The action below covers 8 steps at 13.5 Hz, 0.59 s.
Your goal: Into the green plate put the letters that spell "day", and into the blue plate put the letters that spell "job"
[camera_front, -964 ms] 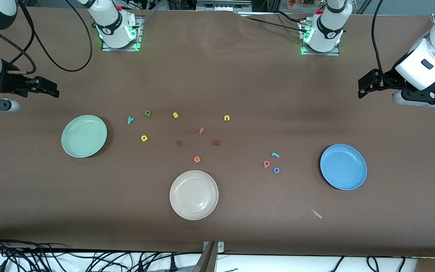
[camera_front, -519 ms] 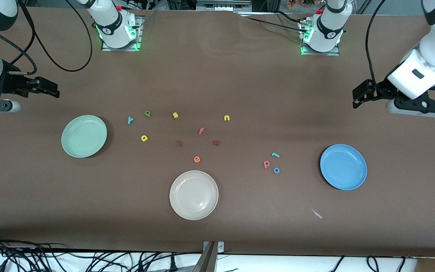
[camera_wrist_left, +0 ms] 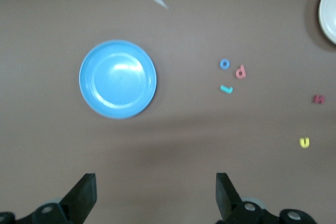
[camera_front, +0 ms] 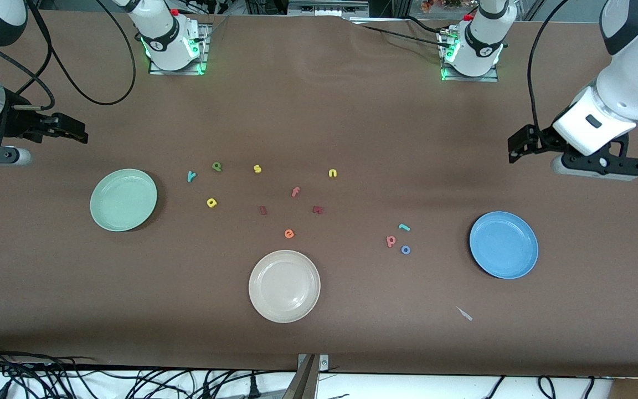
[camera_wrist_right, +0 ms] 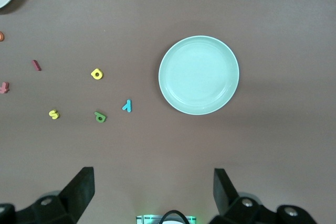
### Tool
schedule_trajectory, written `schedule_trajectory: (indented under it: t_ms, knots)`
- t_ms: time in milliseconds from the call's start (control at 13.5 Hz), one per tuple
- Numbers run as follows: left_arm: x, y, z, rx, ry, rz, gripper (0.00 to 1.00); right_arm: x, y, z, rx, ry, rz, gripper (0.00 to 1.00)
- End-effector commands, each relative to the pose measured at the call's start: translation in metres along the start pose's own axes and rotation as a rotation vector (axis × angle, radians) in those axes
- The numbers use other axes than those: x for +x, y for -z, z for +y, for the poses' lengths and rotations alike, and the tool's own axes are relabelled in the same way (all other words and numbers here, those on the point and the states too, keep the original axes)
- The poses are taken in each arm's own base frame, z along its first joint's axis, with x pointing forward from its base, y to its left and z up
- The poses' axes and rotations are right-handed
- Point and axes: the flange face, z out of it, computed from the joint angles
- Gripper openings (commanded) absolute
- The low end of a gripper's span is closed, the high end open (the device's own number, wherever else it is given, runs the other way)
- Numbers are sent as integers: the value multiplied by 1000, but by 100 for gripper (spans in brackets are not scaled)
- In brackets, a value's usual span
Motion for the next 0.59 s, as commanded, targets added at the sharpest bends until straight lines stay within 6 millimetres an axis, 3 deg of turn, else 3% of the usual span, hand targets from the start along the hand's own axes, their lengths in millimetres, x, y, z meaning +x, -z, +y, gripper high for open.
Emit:
schedule_trajectory:
  t_ms: [0,222,519]
  knots:
    - [-51,32,-10,50,7,-36,100,-4,2,0,12,8,1,100]
    - [-60,40,-58,70,-137,-69,100,-4,3,0,11,6,7,100]
    - [-60,42,-65,59,-129,-59,100,-4,2,1,3,16,1,100]
